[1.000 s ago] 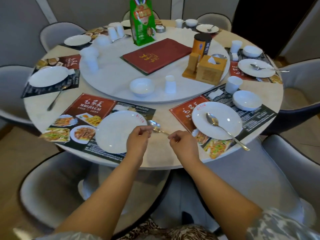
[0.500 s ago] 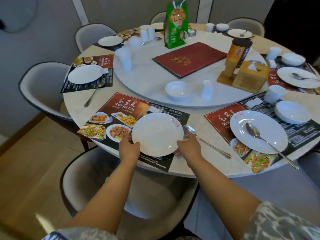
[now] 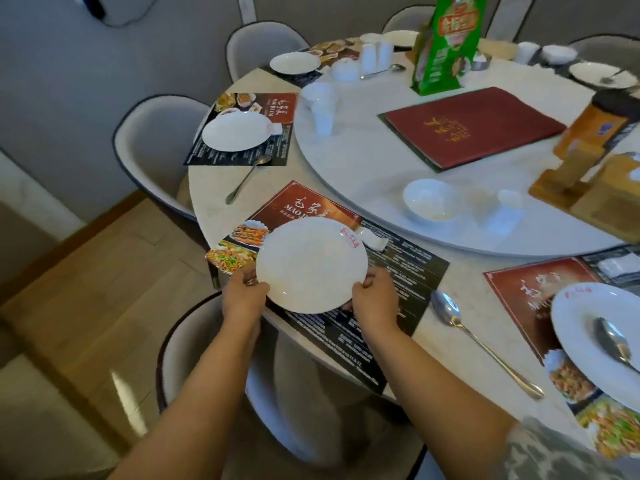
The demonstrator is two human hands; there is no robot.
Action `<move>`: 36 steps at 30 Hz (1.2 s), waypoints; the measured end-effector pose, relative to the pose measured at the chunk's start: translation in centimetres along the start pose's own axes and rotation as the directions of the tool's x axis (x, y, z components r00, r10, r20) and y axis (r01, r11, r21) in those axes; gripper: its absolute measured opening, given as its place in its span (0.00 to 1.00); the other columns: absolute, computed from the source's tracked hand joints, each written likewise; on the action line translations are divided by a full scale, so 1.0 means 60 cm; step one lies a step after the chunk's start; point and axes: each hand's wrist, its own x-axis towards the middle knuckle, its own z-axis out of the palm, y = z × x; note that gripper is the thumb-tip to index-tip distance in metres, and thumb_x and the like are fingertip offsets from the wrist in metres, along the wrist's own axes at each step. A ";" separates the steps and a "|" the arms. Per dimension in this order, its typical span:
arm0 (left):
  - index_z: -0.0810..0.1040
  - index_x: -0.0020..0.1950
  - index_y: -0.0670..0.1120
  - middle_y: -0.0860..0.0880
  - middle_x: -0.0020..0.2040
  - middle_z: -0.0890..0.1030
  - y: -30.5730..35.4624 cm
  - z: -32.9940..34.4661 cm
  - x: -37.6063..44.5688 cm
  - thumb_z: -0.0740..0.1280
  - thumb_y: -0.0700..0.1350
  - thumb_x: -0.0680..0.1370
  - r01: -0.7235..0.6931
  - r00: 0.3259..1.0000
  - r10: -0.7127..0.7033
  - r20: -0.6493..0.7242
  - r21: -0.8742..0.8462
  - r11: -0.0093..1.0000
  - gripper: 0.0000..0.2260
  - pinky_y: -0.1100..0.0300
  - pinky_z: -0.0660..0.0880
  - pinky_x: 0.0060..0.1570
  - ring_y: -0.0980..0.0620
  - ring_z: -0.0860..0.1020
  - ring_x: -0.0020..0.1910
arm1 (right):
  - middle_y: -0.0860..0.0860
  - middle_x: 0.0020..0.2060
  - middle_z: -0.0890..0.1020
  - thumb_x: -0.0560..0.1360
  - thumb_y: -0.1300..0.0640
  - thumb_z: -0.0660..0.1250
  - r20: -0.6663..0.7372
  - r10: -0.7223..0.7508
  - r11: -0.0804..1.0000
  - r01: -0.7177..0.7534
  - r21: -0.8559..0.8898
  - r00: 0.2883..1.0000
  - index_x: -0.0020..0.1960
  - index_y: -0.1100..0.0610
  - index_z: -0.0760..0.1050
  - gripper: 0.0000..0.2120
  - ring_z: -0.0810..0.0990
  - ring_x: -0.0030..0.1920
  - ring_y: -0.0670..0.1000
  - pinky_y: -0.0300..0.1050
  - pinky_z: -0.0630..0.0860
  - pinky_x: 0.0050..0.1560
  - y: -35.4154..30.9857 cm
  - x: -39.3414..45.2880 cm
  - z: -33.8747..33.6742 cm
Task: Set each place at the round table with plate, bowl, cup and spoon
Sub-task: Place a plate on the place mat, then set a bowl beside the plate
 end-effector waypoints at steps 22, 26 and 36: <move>0.73 0.67 0.48 0.45 0.62 0.77 0.024 0.004 0.075 0.64 0.39 0.75 -0.163 0.977 0.190 -0.098 0.235 0.958 0.20 0.47 0.77 0.56 0.44 0.76 0.58 | 0.51 0.45 0.82 0.79 0.60 0.62 0.157 -0.047 0.998 0.051 -0.026 0.987 0.60 0.53 0.74 0.11 0.83 0.34 0.51 0.38 0.79 0.33 -0.051 0.097 0.069; 0.75 0.65 0.50 0.45 0.66 0.73 0.036 0.040 0.048 0.65 0.40 0.76 -0.343 0.916 0.386 -0.110 0.286 0.895 0.18 0.48 0.73 0.61 0.46 0.72 0.64 | 0.53 0.45 0.84 0.79 0.58 0.62 0.085 -0.055 0.998 0.058 -0.026 0.995 0.60 0.53 0.77 0.11 0.82 0.34 0.48 0.35 0.76 0.30 -0.064 0.095 0.025; 0.80 0.55 0.53 0.55 0.52 0.81 0.147 0.278 0.003 0.64 0.41 0.77 -0.479 0.816 0.439 0.377 0.015 0.878 0.11 0.56 0.77 0.53 0.54 0.79 0.52 | 0.57 0.59 0.70 0.74 0.63 0.64 -0.415 -0.239 0.970 0.197 -0.142 0.878 0.58 0.53 0.78 0.14 0.72 0.60 0.56 0.31 0.61 0.53 -0.079 0.185 -0.130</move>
